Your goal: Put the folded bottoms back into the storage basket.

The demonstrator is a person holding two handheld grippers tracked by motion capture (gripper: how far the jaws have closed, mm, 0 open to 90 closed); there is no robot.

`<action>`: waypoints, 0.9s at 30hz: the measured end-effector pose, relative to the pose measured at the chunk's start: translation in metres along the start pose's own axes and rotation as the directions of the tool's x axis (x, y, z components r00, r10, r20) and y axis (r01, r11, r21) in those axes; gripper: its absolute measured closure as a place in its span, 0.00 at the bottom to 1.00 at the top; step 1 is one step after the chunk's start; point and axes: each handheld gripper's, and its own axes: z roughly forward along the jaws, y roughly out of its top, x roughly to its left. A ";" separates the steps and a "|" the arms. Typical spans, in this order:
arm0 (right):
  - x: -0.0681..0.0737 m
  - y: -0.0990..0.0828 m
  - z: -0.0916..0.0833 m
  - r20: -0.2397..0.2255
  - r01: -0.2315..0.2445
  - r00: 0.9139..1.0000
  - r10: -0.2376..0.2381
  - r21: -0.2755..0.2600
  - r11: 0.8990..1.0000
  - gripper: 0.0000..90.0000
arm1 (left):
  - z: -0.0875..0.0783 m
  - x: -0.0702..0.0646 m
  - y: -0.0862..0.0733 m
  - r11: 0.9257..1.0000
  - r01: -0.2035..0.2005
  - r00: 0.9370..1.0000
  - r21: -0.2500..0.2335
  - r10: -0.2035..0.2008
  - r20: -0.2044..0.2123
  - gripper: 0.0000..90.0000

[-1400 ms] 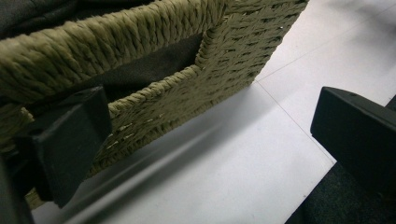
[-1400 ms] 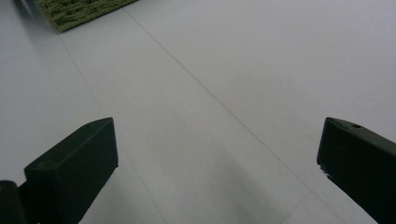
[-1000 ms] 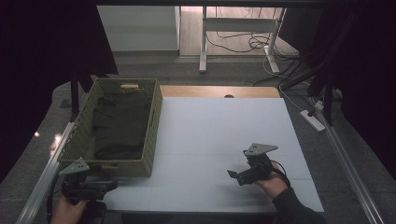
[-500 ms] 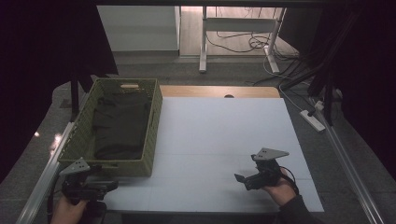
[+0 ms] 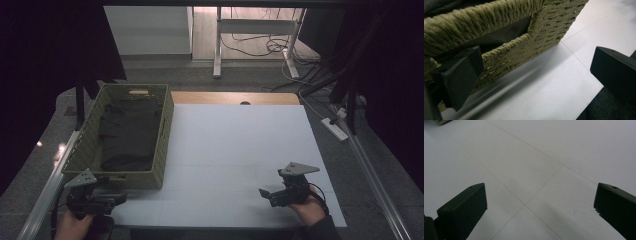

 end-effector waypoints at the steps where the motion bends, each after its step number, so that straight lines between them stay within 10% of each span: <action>1: 0.000 -0.001 -0.002 0.002 -0.004 1.000 0.004 -0.003 1.000 0.00 | 0.000 0.000 0.000 1.000 -0.001 1.000 0.000 0.001 0.000 0.00; 27: -0.008 -0.030 -0.037 0.104 -0.100 0.989 0.101 -0.015 0.995 0.00 | 0.001 -0.001 0.001 1.000 -0.007 1.000 0.007 0.007 -0.001 0.00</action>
